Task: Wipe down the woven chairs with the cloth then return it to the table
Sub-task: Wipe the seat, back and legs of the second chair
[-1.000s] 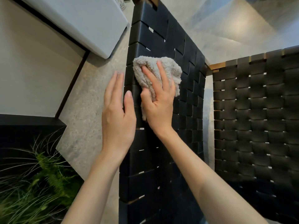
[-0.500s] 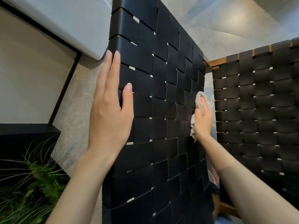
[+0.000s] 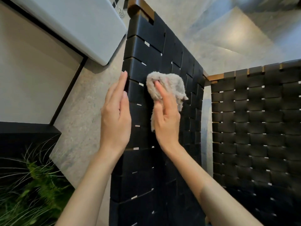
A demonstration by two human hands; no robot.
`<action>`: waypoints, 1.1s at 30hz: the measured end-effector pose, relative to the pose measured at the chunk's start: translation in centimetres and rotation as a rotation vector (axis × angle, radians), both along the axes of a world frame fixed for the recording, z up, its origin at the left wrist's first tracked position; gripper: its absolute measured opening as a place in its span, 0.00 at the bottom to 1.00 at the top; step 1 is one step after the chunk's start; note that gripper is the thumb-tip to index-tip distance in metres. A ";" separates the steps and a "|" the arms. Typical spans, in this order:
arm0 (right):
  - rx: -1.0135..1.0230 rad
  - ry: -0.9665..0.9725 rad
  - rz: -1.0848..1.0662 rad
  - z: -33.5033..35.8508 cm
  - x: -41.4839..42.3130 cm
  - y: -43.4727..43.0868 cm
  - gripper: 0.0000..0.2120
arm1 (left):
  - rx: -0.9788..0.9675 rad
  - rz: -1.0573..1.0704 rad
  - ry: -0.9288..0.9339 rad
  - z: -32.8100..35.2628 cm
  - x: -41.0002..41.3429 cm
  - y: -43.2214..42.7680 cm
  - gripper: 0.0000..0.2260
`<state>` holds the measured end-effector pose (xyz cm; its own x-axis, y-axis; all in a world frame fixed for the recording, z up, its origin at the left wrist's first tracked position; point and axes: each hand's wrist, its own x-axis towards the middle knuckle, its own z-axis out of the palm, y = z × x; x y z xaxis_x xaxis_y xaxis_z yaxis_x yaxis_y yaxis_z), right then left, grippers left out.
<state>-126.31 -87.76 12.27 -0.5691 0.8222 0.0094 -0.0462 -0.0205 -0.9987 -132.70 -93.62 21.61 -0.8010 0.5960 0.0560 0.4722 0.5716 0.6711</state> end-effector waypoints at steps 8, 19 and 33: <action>0.247 0.005 -0.092 4.7 -7.1 4.1 0.18 | -0.026 0.052 -0.052 0.8 -2.4 1.5 0.19; 0.009 -0.317 -0.181 -8.1 -2.8 7.2 0.21 | -0.212 -0.167 0.180 -0.9 -3.4 4.5 0.26; -0.512 -0.638 -0.375 -17.8 1.2 10.0 0.20 | -0.200 -0.176 0.168 -1.1 -3.3 4.4 0.26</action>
<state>-125.08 -77.74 -5.52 -0.0340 0.7715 -0.6354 0.4207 -0.5656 -0.7093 -135.96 -89.24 20.50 -0.6741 0.7372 0.0471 0.6705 0.5838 0.4578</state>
